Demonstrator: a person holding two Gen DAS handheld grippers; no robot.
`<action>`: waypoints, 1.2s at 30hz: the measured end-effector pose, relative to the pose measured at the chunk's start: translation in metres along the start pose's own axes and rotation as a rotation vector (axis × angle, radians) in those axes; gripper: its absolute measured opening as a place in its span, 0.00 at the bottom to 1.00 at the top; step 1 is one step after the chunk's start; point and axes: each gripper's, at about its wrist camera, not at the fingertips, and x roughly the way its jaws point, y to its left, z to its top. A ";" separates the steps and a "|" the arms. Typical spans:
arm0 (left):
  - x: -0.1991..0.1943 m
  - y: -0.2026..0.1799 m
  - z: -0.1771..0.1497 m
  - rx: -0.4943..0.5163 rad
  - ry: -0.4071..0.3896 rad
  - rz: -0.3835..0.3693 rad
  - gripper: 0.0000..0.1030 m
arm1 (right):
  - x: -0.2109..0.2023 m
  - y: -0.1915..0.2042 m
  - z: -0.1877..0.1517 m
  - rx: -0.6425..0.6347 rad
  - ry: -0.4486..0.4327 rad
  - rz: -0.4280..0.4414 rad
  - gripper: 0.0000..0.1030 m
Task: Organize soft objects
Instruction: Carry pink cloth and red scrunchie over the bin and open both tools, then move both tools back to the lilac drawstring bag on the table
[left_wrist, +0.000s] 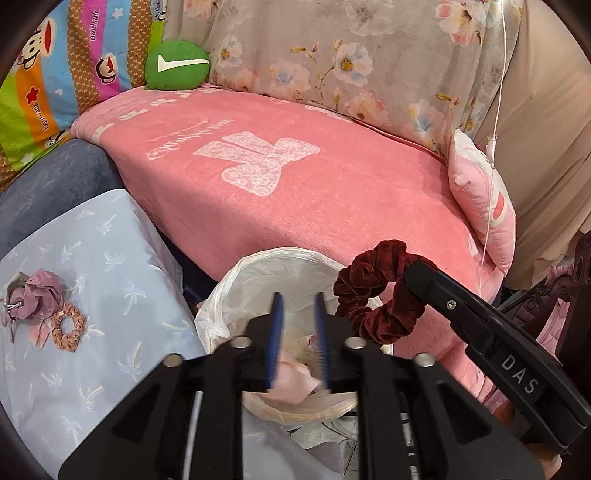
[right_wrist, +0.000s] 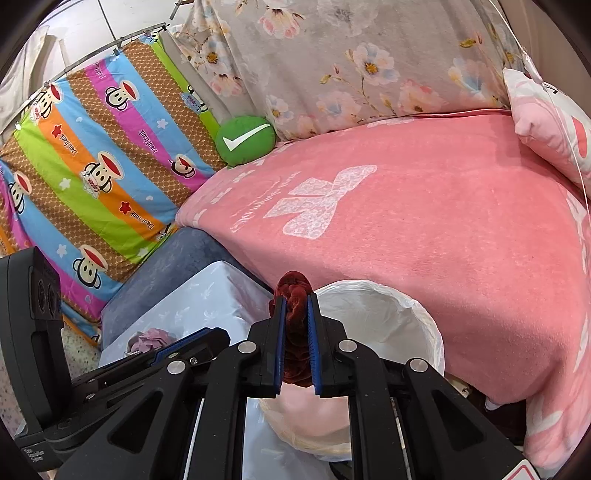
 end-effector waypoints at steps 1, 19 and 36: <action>-0.001 0.000 0.000 -0.003 -0.007 0.007 0.36 | 0.000 0.000 0.000 0.000 0.001 0.000 0.11; -0.011 0.020 -0.001 -0.043 -0.040 0.049 0.51 | 0.006 0.011 -0.002 -0.018 0.016 0.014 0.15; -0.023 0.053 -0.007 -0.117 -0.055 0.077 0.52 | 0.023 0.047 -0.009 -0.082 0.056 0.043 0.16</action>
